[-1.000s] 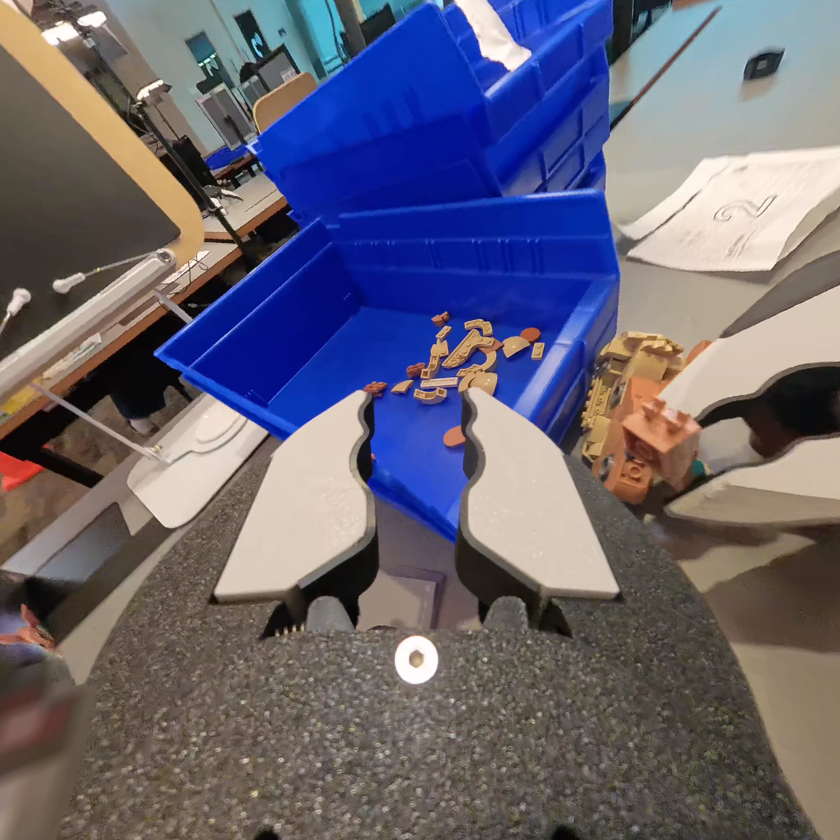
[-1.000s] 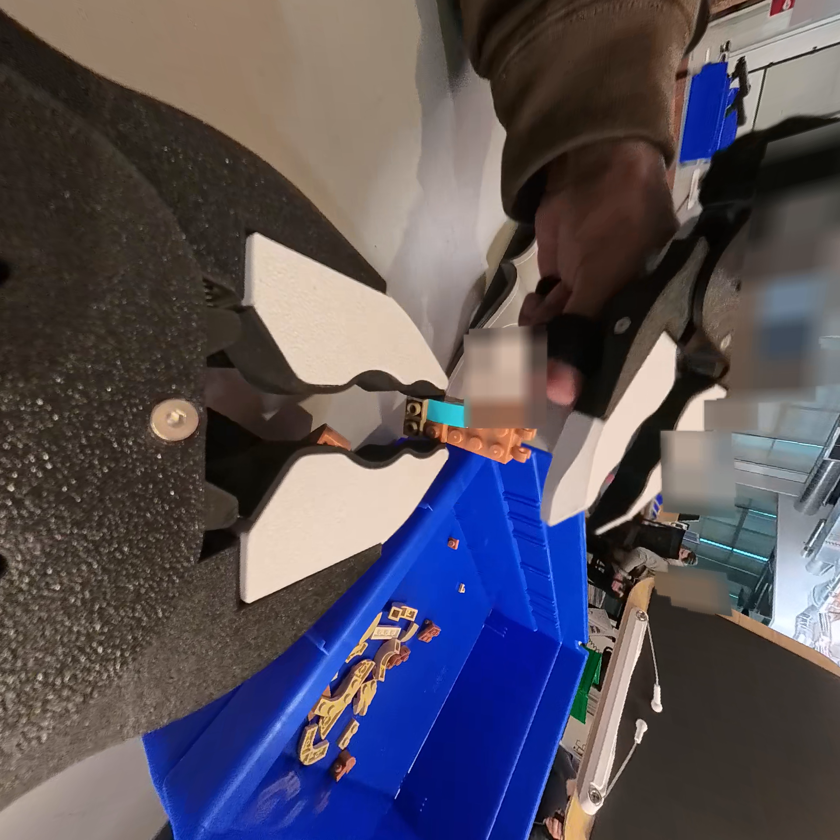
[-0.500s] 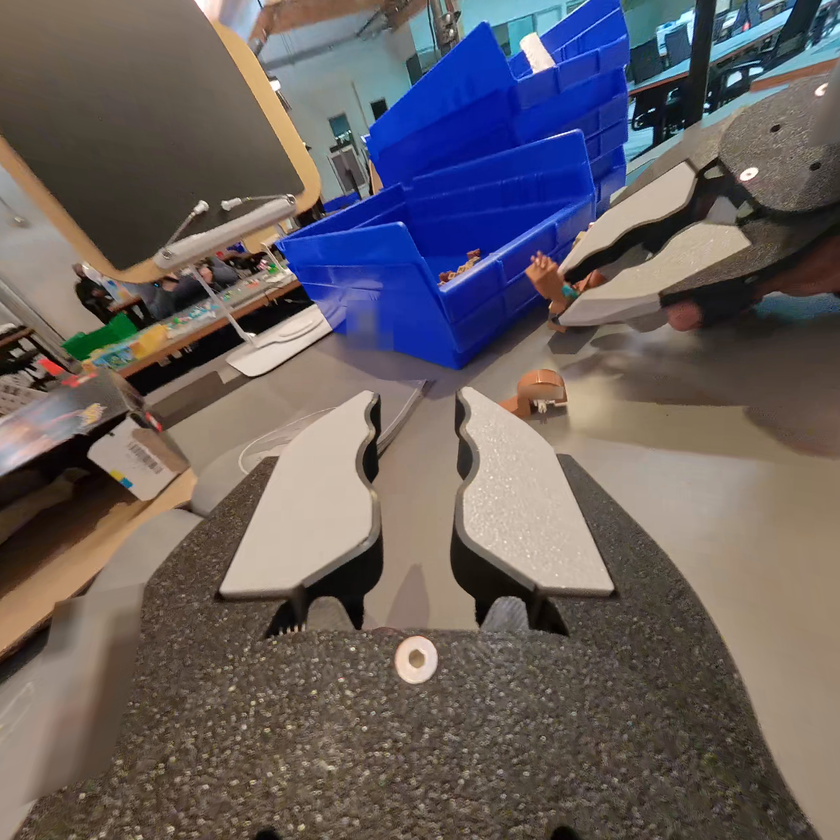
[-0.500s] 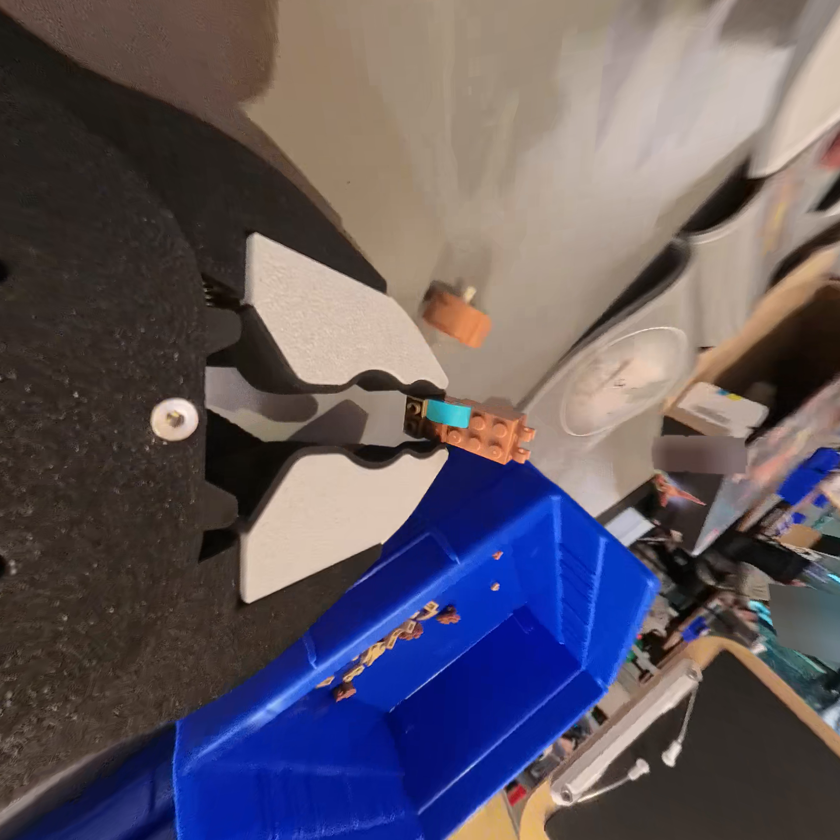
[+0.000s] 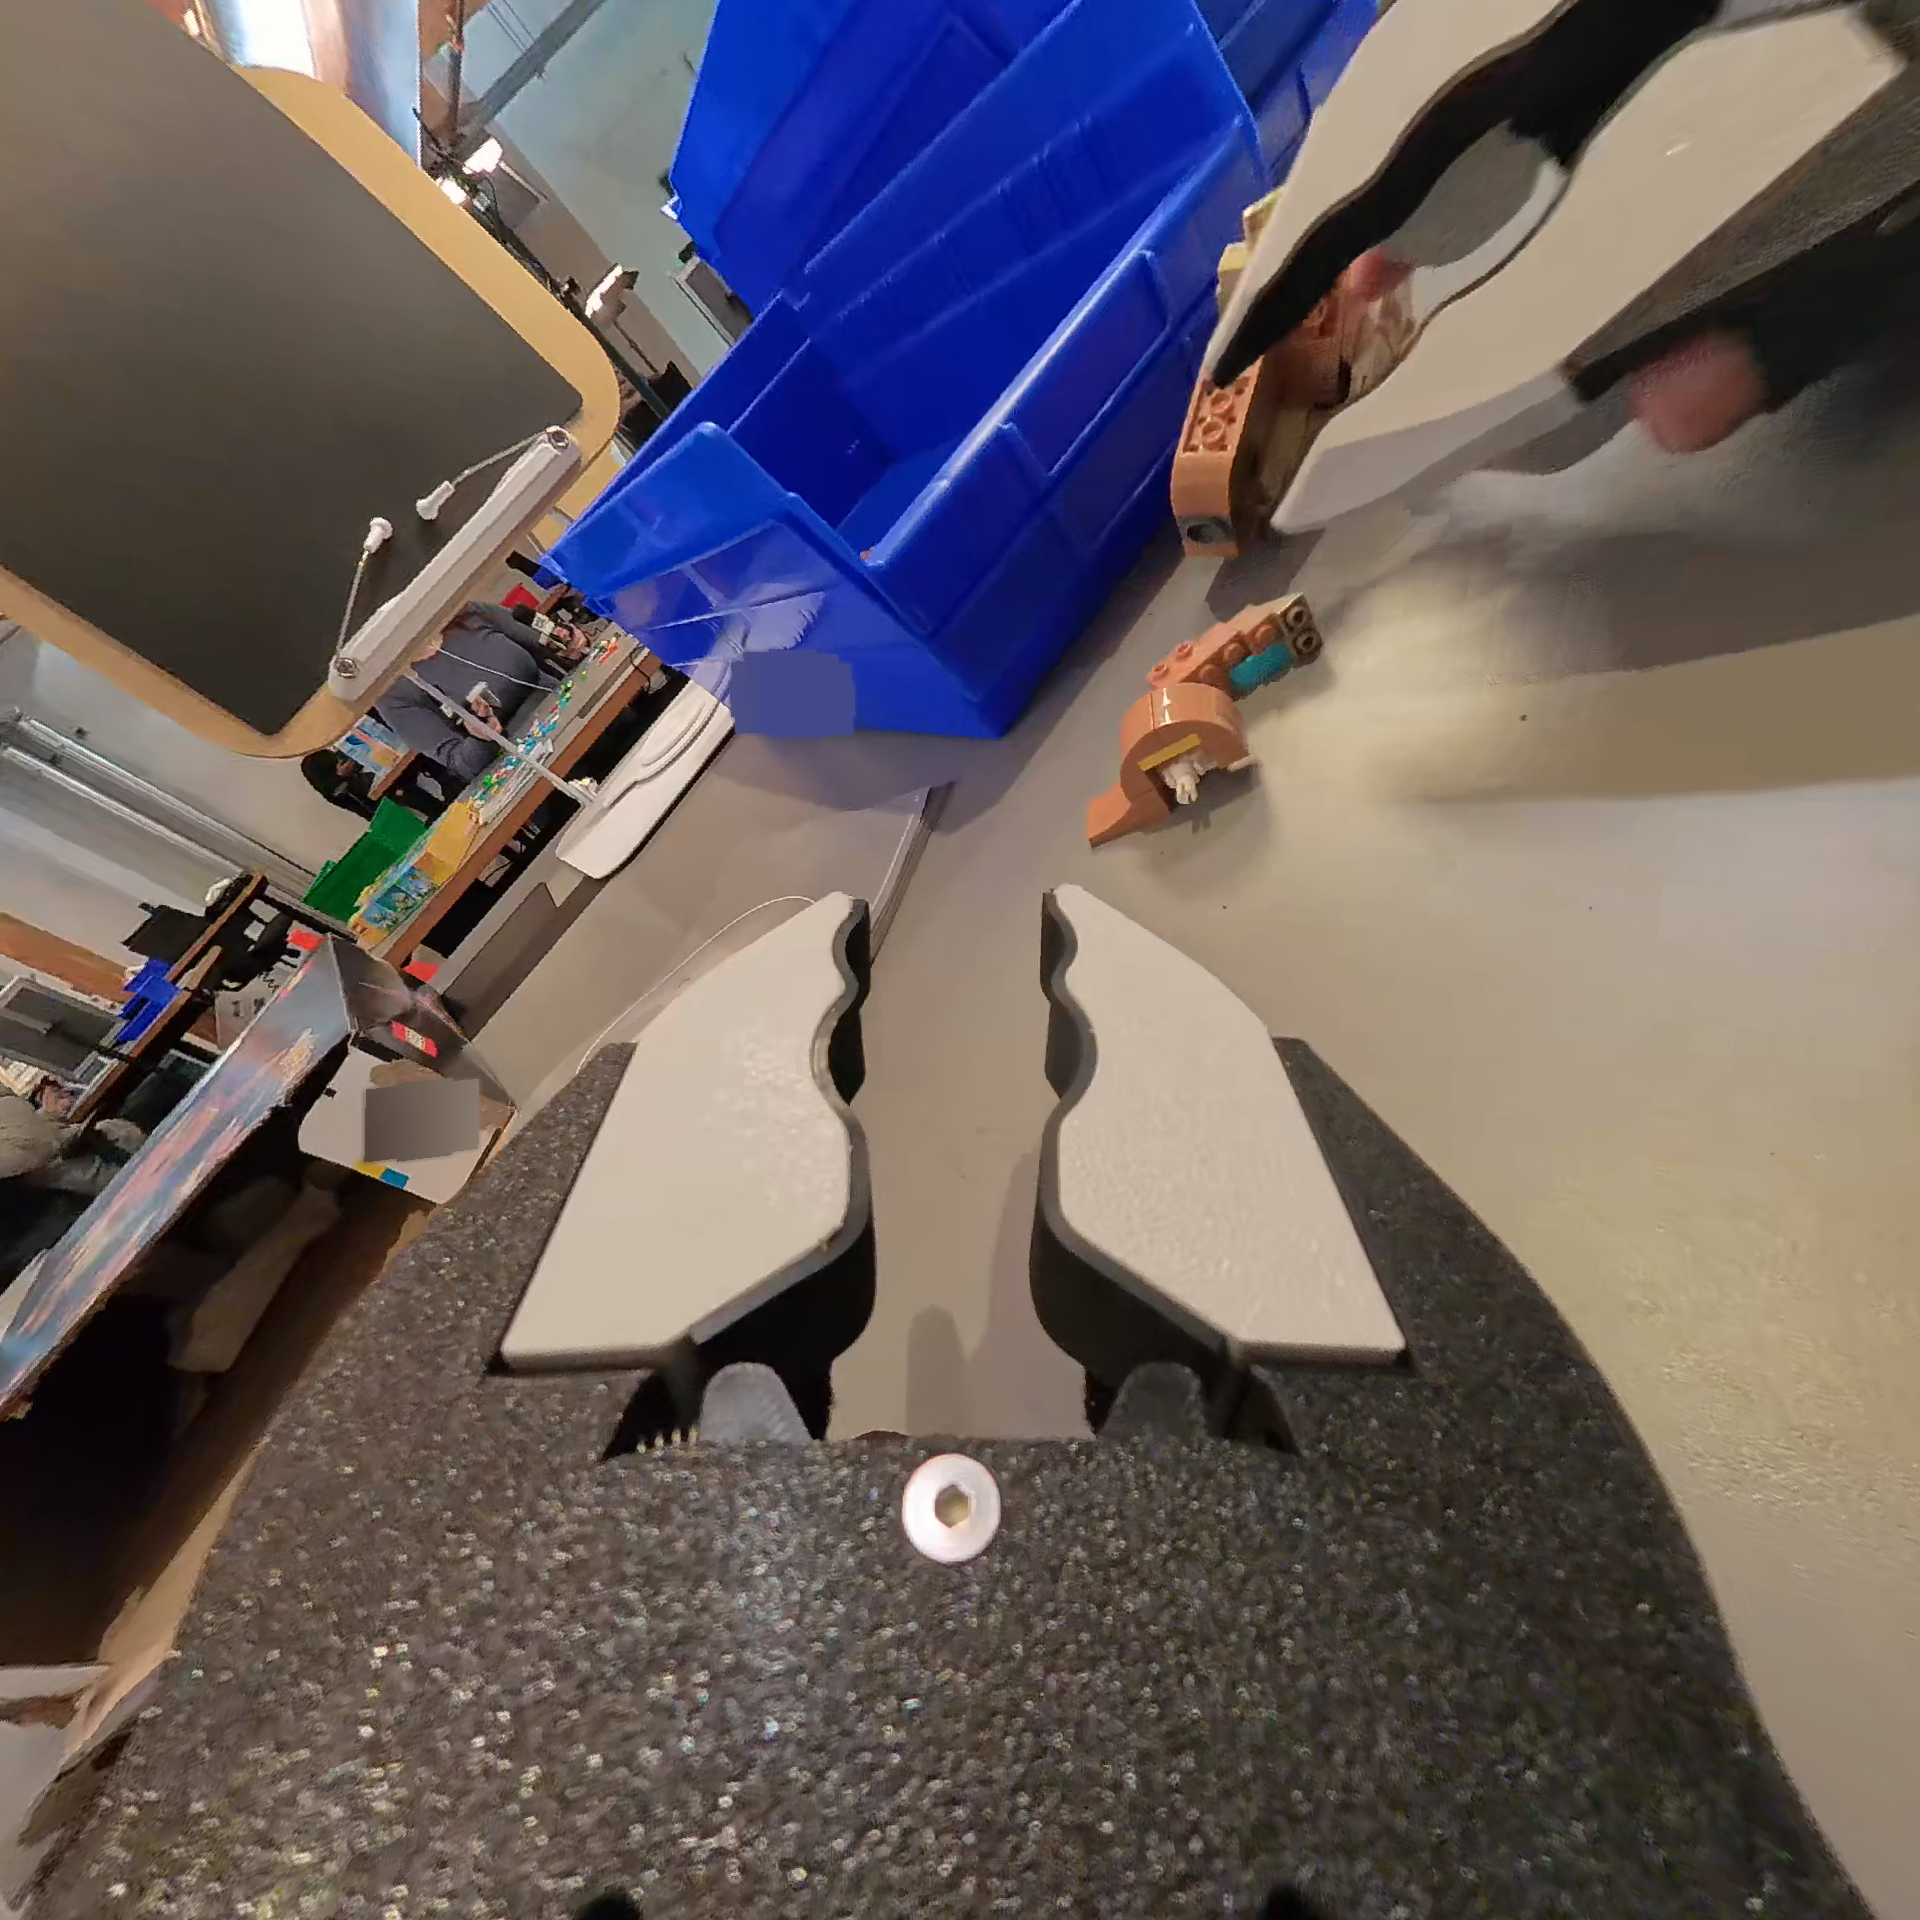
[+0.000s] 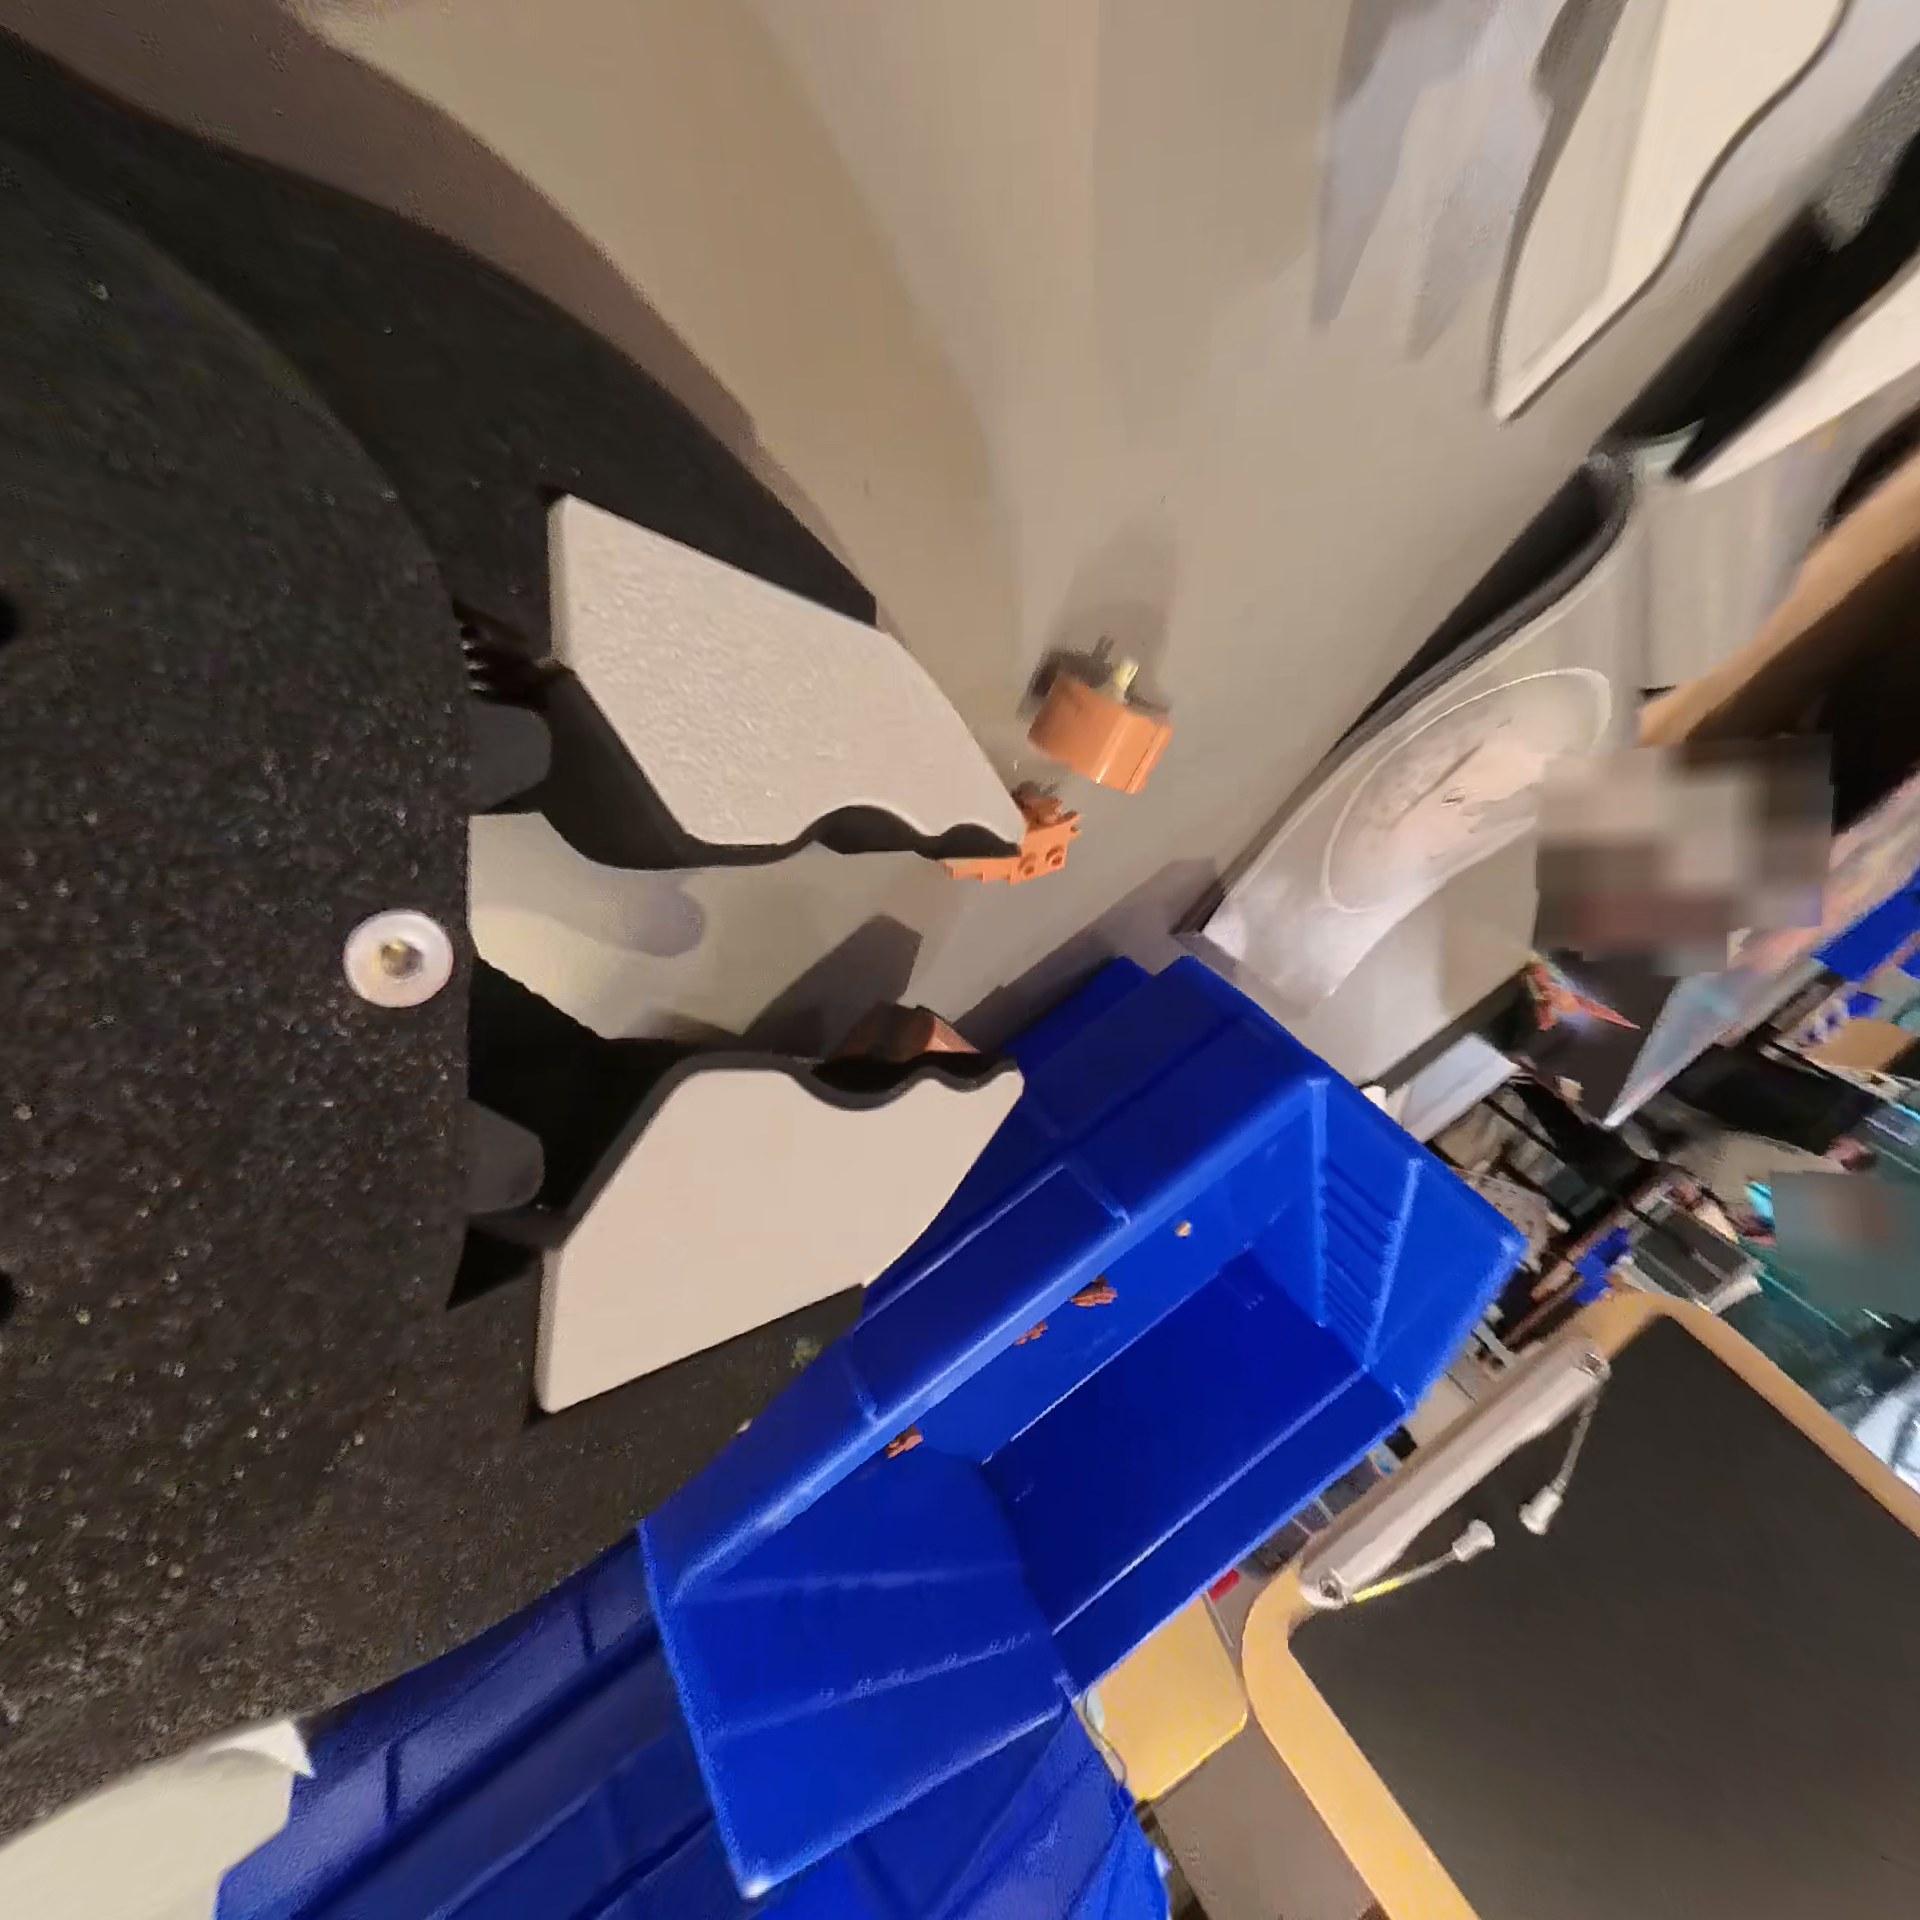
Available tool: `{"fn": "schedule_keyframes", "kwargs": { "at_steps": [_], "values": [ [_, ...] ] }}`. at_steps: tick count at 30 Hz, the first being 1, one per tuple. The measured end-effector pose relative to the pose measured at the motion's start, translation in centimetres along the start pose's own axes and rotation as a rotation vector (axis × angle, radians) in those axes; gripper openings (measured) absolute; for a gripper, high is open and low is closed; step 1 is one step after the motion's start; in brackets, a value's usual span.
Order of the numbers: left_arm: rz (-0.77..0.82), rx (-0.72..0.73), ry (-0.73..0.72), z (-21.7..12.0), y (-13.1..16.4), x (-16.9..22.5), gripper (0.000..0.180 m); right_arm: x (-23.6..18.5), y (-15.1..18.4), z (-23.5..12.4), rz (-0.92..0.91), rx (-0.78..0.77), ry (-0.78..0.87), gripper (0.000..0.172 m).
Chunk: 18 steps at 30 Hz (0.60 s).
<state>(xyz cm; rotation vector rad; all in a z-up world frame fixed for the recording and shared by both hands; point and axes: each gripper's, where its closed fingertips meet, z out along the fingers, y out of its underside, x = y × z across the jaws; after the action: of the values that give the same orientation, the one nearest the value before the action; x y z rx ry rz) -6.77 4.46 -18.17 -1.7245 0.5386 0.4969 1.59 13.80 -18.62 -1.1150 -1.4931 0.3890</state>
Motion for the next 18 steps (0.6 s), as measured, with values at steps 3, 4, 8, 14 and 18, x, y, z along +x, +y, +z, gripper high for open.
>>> {"fn": "schedule_keyframes", "kwargs": {
  "at_steps": [3, 4, 8, 14, 18],
  "values": [
    [-0.013, 0.009, 0.003, 0.0, -0.4, 0.0, 0.031, -1.0, -1.3, -3.2, 0.054, 0.08, 0.011, 0.031],
    [-0.014, 0.011, 0.004, -0.1, -0.4, 0.0, 0.031, -1.4, -1.6, -4.4, 0.066, 0.102, 0.011, 0.03],
    [0.002, 0.014, 0.014, -0.1, -0.5, 0.3, 0.031, -3.1, -3.8, -9.8, 0.091, 0.264, 0.034, 0.021],
    [0.021, 0.041, 0.007, -0.5, -0.8, 0.6, 0.031, -7.6, -6.5, -17.1, 0.131, 0.472, -0.037, 0.017],
    [0.04, 0.161, 0.046, -2.0, -3.5, 2.6, 0.031, -12.6, -4.8, -20.0, 0.124, 0.457, -0.16, 0.016]
  ]
}}
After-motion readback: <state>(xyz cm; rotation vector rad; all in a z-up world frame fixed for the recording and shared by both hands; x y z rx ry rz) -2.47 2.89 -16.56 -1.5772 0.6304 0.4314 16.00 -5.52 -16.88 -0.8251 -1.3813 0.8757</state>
